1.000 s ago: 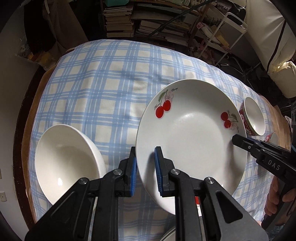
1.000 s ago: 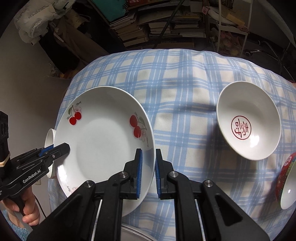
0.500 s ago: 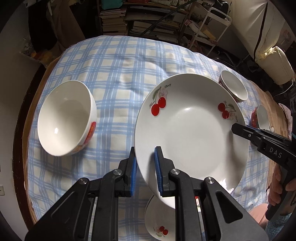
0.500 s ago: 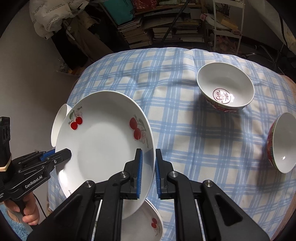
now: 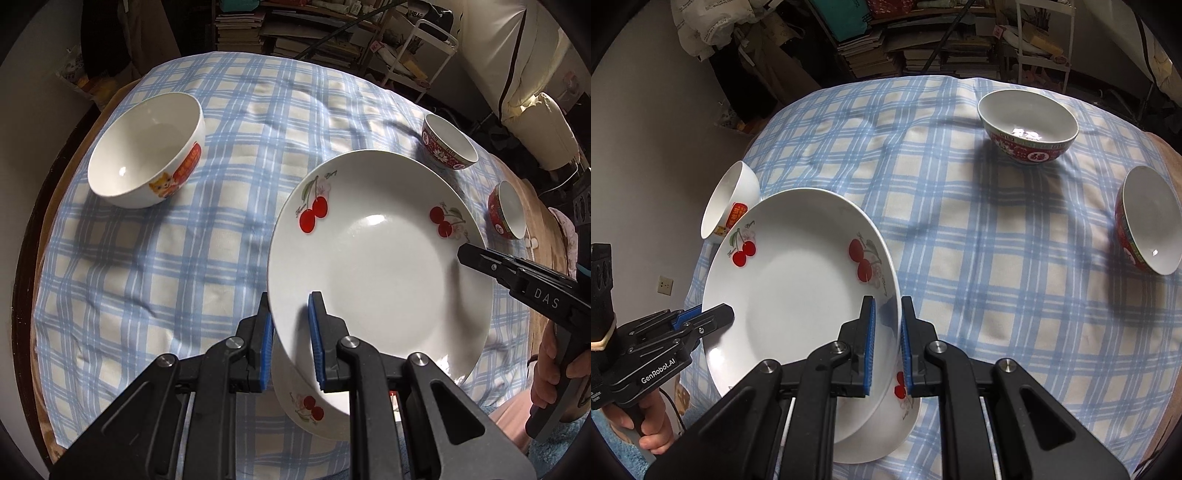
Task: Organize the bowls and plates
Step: 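Lower the right tool's cherry plate onto the plate stack while the left tool holds its plate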
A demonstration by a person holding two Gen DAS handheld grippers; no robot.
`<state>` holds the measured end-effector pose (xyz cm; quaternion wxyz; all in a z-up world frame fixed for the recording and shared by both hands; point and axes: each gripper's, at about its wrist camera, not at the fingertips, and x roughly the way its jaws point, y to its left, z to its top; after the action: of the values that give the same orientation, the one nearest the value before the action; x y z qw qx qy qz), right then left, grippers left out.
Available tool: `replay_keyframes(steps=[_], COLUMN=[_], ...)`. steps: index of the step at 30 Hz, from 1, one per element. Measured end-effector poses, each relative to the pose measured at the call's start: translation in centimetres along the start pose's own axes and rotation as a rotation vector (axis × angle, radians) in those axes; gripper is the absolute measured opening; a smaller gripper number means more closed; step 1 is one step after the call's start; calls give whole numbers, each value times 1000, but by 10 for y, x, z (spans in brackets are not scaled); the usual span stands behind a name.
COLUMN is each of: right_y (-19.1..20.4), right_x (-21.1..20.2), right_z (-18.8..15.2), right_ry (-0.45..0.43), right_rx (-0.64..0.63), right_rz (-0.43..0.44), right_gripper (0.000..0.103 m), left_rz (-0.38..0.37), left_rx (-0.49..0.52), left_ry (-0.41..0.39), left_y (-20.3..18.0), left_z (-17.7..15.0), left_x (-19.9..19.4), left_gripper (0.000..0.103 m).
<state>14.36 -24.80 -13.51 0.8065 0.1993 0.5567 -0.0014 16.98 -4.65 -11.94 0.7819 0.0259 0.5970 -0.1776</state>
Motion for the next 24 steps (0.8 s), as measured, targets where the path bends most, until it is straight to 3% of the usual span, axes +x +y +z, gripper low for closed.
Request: replay_keyframes(steps=[8,24], right_y=[10,13], right_x=[6,19], right_z=[-24,-47], right_ry=[19,52], right_rx=[-29,-19], right_rz=[2,-12], right_gripper=[14,14], left_rz=[5,22], left_rx=[-21,-15], left_ry=[5,-14], left_y=[10,15], left_z=[-29,-43], left_x=[5,5], left_gripper=[18,18])
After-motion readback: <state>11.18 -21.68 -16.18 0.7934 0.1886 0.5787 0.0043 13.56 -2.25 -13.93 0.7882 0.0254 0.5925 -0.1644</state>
